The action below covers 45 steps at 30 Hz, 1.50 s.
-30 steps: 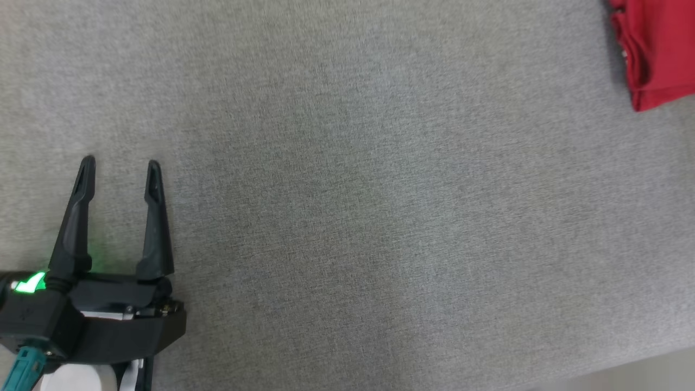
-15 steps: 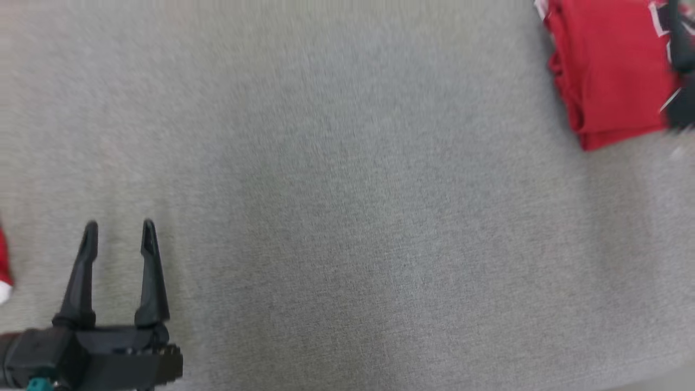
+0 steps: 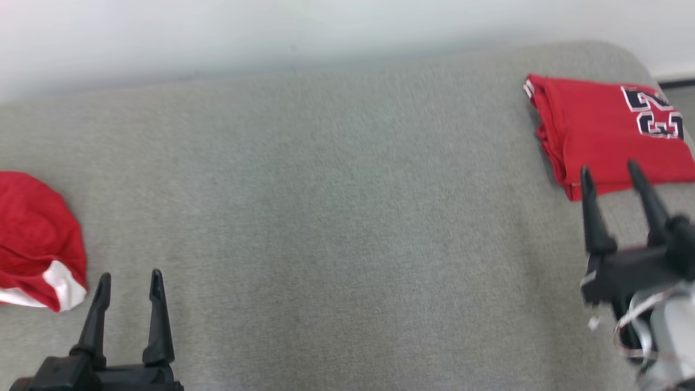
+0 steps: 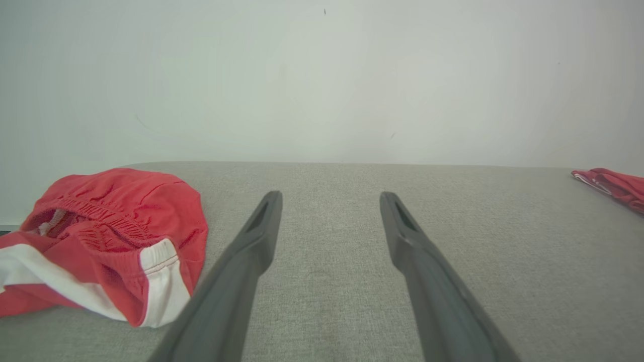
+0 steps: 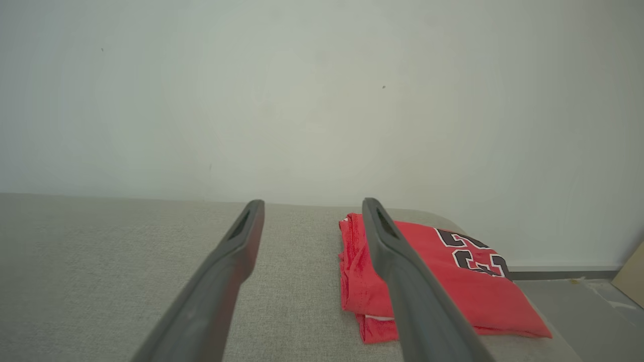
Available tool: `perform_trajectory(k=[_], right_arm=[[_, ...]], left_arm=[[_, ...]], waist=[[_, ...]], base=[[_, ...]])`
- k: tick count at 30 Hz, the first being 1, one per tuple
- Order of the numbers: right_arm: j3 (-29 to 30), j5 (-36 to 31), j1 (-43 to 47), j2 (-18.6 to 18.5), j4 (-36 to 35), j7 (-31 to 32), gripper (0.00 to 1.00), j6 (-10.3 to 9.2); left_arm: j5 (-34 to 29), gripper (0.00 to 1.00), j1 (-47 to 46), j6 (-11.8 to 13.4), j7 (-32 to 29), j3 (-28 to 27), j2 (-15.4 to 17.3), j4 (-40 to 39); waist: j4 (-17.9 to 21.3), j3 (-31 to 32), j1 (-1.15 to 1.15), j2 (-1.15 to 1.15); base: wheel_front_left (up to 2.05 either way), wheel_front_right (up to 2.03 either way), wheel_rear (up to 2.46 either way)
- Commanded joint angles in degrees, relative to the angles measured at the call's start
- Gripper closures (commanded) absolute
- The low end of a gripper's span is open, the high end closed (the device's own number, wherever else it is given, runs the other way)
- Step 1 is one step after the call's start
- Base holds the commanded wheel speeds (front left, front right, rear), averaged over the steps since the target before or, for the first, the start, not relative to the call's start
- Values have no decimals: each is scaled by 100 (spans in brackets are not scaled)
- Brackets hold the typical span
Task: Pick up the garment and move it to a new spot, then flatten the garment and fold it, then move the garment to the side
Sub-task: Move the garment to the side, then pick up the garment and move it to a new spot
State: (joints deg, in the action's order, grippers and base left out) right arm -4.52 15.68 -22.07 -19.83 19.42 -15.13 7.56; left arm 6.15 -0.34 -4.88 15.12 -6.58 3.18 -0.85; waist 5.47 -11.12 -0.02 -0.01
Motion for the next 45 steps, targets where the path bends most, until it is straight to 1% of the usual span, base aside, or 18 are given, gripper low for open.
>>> perform_trajectory(k=[1, 7, 8, 11, 22, 31, 45], right_arm=[[112, -40, 267, 126, -123, 1, 0, -17], [329, -113, 1188, 588, -471, 0, 0, -17], [329, -113, 1188, 588, -471, 0, 0, -17], [340, -110, 1496, 766, -543, 0, 0, -17], [413, -177, 2232, 1215, -720, 0, 0, -17], [330, -211, 2297, 1315, -774, 42, 0, -17], [304, -171, 2337, 1290, -685, 71, 0, -17]], left_arm=[[-2, 0, 107, -1, 1, -2, -9, 67], [-3, 0, 225, -22, 2, -8, -13, 340], [-3, 0, 225, -22, 2, -8, -13, 340], [5, 0, 250, -41, 2, -36, -15, 448], [12, 0, 428, -91, 2, -13, -21, 746], [-59, 0, 404, -115, 2, -42, -21, 801], [-91, 0, 347, -136, 2, -28, -25, 822]], waist=[[-219, 344, 2, 1], [-327, 632, 2, 1], [-327, 632, 2, 1], [-359, 752, 2, 1], [-624, 1110, 2, 1], [-683, 1148, 2, 1], [-663, 1175, 2, 1]], base=[[0, 0, 0], [0, 0, 0], [0, 0, 0], [0, 0, 0], [0, 0, 0], [0, 0, 0], [0, 0, 0]])
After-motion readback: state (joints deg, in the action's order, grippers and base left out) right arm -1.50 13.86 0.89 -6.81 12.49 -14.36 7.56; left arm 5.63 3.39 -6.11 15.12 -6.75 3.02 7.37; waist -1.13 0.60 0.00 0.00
